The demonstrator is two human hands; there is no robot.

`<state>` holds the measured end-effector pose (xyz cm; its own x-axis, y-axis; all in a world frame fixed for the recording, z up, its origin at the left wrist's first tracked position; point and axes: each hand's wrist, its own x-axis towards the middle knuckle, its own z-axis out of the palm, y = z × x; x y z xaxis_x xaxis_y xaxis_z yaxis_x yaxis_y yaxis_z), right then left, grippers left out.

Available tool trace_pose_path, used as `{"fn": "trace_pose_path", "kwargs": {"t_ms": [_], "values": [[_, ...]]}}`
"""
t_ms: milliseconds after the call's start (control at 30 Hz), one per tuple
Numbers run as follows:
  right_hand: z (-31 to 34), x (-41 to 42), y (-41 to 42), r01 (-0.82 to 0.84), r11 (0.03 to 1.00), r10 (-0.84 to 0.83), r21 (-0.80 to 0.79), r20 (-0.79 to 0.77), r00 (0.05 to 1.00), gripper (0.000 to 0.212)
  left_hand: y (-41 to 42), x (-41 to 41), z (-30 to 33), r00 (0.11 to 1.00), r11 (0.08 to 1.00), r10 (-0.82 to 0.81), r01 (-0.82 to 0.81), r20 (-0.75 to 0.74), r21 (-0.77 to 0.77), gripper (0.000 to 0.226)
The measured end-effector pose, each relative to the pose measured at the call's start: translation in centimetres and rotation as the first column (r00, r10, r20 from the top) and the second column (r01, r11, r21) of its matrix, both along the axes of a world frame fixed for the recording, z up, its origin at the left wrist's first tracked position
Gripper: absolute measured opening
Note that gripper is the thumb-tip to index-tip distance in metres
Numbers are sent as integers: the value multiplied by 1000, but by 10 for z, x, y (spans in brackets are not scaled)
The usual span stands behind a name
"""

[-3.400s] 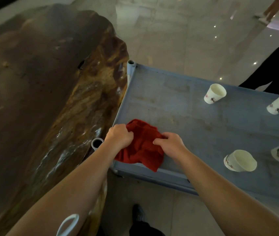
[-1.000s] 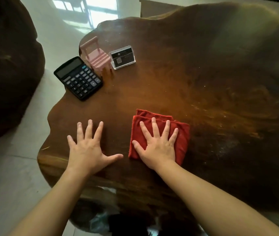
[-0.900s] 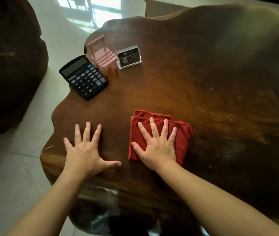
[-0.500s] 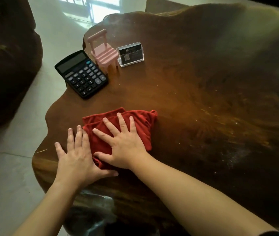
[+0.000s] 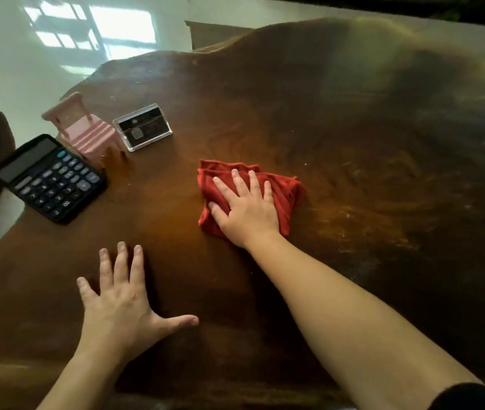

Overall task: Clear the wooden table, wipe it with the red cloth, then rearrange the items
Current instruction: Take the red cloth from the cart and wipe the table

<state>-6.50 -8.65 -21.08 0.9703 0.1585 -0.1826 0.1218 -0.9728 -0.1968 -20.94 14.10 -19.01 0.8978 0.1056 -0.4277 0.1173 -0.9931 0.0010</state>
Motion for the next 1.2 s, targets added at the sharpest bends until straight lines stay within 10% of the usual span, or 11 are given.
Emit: {"fn": "trace_pose_path", "kwargs": {"t_ms": [600, 1200], "values": [[4, -135, -343, 678, 715, -691, -172, -23, 723, 70, -110, 48, -12, 975, 977, -210, 212, 76, -20, 162], [-1, -161, -212, 469, 877, -471, -105, 11, 882, 67, -64, -3, -8, 967, 973, -214, 223, 137, -51, 156]]}}
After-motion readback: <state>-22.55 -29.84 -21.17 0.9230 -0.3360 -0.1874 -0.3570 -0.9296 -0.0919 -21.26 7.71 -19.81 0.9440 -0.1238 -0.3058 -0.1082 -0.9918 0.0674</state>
